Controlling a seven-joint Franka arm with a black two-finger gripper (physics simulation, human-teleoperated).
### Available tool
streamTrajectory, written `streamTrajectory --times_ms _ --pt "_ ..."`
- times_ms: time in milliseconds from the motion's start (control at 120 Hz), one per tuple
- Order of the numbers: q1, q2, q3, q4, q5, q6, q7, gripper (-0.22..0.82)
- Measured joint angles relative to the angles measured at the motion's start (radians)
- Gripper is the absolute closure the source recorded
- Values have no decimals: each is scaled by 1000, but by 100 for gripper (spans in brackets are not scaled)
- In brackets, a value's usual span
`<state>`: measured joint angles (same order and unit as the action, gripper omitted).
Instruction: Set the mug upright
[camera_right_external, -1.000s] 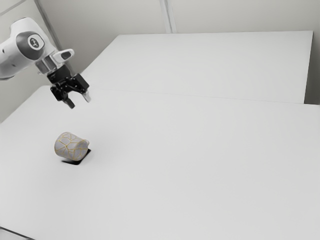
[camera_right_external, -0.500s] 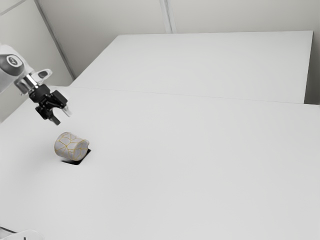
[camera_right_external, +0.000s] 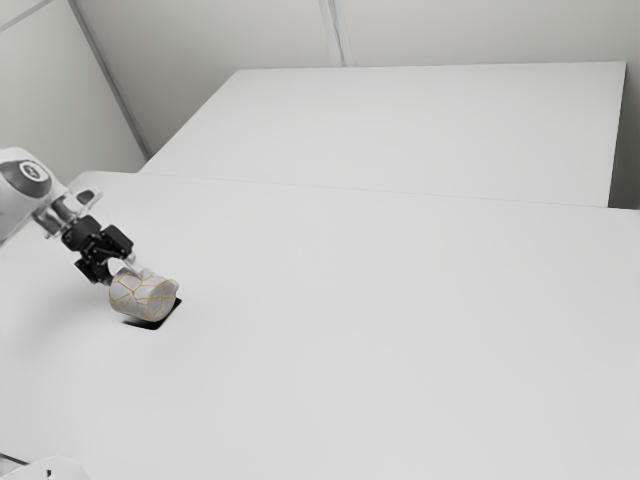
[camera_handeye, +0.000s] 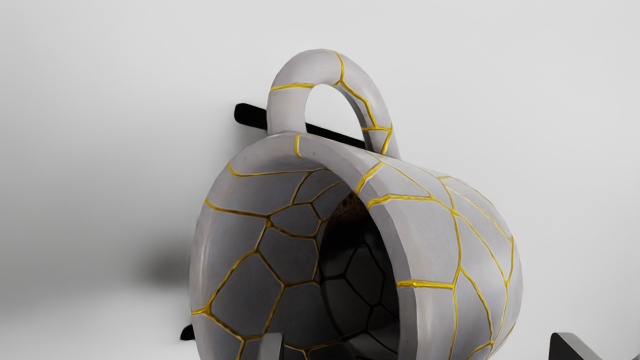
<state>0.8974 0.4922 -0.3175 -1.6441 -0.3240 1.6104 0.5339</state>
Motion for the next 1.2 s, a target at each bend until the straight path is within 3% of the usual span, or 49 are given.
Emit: streamTrajectory --times_ms 200,450,650,800,1025,1200 --pt "0 -28 -10 -61 -36 31 20 6" --pt "-3 -88 -35 -106 -48 43 35 21" --pt "-6 -110 -75 -118 -50 46 32 54" --pt "-7 -109 -88 -131 -55 48 24 69" --pt "-9 -136 -98 -145 -51 51 11 77" --pt "-93 -269 -97 -201 -29 79 -5 78"
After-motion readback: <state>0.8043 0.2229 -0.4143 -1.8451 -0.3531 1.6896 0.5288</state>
